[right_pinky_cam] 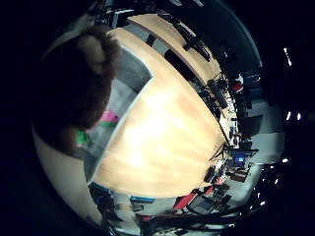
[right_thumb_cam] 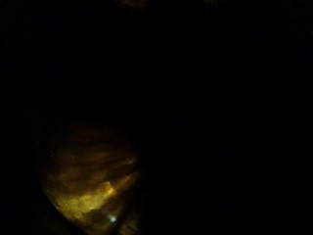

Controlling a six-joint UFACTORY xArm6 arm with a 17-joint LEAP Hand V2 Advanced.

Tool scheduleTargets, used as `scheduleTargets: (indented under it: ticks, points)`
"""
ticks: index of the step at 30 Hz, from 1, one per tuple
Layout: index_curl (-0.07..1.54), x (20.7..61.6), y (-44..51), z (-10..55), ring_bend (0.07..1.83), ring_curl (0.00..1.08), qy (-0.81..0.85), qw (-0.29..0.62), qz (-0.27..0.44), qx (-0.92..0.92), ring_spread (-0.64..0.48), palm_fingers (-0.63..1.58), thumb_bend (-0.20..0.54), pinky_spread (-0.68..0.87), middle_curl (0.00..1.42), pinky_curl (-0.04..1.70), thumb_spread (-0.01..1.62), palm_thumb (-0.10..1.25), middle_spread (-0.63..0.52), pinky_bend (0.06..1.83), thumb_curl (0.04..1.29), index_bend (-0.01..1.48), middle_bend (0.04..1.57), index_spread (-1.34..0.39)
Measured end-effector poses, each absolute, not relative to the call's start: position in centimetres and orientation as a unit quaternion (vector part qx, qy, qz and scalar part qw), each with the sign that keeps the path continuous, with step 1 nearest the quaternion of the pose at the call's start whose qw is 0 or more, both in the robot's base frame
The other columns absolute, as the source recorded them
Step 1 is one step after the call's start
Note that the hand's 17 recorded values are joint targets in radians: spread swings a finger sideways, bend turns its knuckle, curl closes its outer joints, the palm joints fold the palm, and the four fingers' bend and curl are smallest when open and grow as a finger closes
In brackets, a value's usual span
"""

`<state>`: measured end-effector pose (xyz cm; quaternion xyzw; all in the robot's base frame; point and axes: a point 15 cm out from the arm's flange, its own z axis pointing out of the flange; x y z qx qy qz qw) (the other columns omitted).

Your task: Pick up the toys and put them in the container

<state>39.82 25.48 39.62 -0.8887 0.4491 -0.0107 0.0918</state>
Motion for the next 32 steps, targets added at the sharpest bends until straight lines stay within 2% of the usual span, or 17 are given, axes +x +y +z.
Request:
scheduleTargets:
  ticks: [6, 7, 8, 9, 10, 11, 12, 13, 14, 15, 16, 18, 22, 32]
  points:
    - [0.83, 39.9, 25.3, 39.5, 1.31, 0.55, 0.451, 0.089, -0.012, -0.888, -0.25, 1.17, -0.027, -0.37, 0.64, 0.56, 1.15, 0.85, -0.25, 1.28, 0.27, 0.40, 1.15, -0.56]
    - [0.83, 39.9, 25.2, 39.4, 1.31, 0.55, 0.451, 0.086, -0.013, -0.888, -0.25, 1.15, -0.040, -0.37, 0.64, 0.56, 1.14, 0.81, -0.26, 1.29, 0.26, 0.38, 1.13, -0.56]
    - [0.82, 39.9, 25.0, 39.4, 1.32, 0.55, 0.451, 0.084, -0.015, -0.888, -0.26, 1.06, -0.081, -0.37, 0.64, 0.57, 1.12, 0.71, -0.27, 1.33, 0.25, 0.32, 1.10, -0.57]
    - [0.82, 40.0, 24.8, 39.3, 1.32, 0.55, 0.453, 0.080, -0.020, -0.888, -0.26, 1.05, -0.084, -0.36, 0.63, 0.57, 1.11, 0.68, -0.27, 1.34, 0.24, 0.30, 1.09, -0.57]
    - [0.81, 40.1, 24.4, 39.3, 1.31, 0.56, 0.457, 0.074, -0.025, -0.886, -0.28, 0.88, -0.098, -0.37, 0.63, 0.59, 1.07, 0.55, -0.29, 1.38, 0.22, 0.21, 1.02, -0.56]
    - [0.80, 40.2, 24.2, 39.3, 1.31, 0.56, 0.458, 0.072, -0.027, -0.886, -0.29, 0.80, -0.100, -0.38, 0.62, 0.60, 1.06, 0.51, -0.29, 1.39, 0.22, 0.17, 0.99, -0.56]
    - [0.78, 40.2, 24.1, 39.3, 1.30, 0.57, 0.457, 0.070, -0.029, -0.886, -0.30, 0.56, -0.098, -0.40, 0.60, 0.62, 1.03, 0.43, -0.30, 1.39, 0.21, 0.13, 0.89, -0.54]
    - [0.75, 40.4, 23.8, 39.2, 1.21, 0.55, 0.455, 0.068, -0.031, -0.887, -0.29, 0.21, -0.109, -0.38, 0.56, 0.62, 1.00, 0.34, -0.27, 1.34, 0.20, 0.14, 0.77, -0.53]
    - [0.75, 40.6, 23.5, 39.2, 1.08, 0.54, 0.455, 0.067, -0.032, -0.888, -0.24, -0.06, -0.094, -0.27, 0.54, 0.63, 0.97, 0.29, -0.23, 1.23, 0.20, 0.21, 0.72, -0.51]
    - [0.71, 40.6, 23.4, 39.1, 0.88, 0.46, 0.453, 0.066, -0.031, -0.889, -0.16, -0.21, -0.089, -0.12, 0.50, 0.57, 0.94, 0.23, -0.19, 1.10, 0.20, 0.23, 0.66, -0.52]
    - [0.66, 40.7, 23.3, 38.9, 0.77, 0.40, 0.449, 0.065, -0.031, -0.891, -0.12, -0.23, -0.078, -0.02, 0.47, 0.50, 0.92, 0.19, -0.15, 1.00, 0.21, 0.20, 0.60, -0.52]
    - [0.61, 40.8, 23.3, 38.9, 0.66, 0.33, 0.442, 0.066, -0.030, -0.894, -0.07, -0.20, -0.064, 0.09, 0.43, 0.43, 0.89, 0.15, -0.13, 0.88, 0.21, 0.18, 0.53, -0.51]
    - [0.51, 40.9, 23.6, 39.0, 0.52, 0.26, 0.436, 0.071, -0.031, -0.897, 0.00, -0.10, -0.041, 0.28, 0.37, 0.33, 0.84, 0.09, -0.08, 0.74, 0.24, 0.14, 0.41, -0.47]
    - [0.37, 40.9, 23.7, 39.0, 0.44, 0.24, 0.435, 0.071, -0.030, -0.897, 0.02, -0.01, -0.034, 0.37, 0.34, 0.29, 0.83, 0.08, -0.07, 0.65, 0.27, 0.14, 0.32, -0.46]
